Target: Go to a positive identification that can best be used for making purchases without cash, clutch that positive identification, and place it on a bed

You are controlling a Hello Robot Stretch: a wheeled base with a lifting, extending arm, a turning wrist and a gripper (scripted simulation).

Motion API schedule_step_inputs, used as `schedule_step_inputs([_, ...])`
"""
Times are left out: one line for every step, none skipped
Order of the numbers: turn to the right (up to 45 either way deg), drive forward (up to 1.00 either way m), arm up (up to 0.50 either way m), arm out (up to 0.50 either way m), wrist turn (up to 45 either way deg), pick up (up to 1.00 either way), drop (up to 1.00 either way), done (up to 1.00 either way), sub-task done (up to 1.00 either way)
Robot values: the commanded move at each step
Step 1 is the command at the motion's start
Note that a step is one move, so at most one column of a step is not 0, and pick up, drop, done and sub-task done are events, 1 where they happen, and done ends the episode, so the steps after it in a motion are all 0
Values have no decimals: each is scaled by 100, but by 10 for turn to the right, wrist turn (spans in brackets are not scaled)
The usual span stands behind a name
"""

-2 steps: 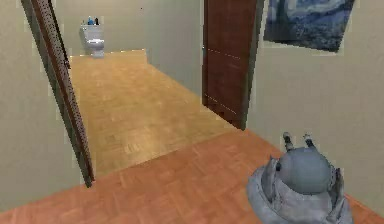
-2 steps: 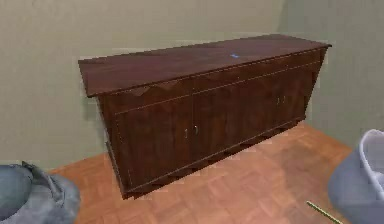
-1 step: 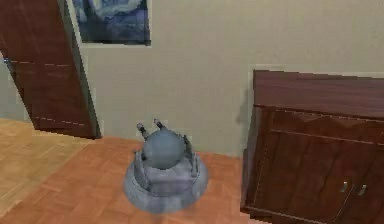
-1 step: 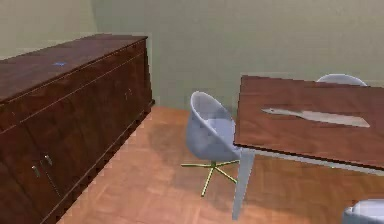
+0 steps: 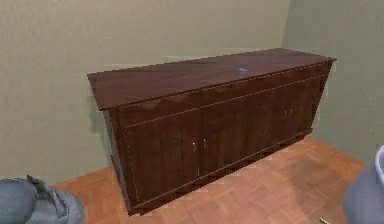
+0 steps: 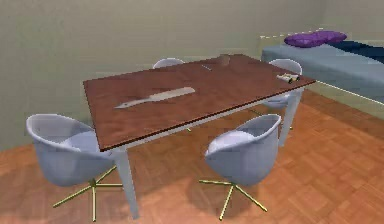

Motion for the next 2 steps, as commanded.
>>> schedule_step_inputs([210,0,0,0,0,0,0,0,0])
schedule_step_inputs([0,65,0,0,0,0,0,0,0])
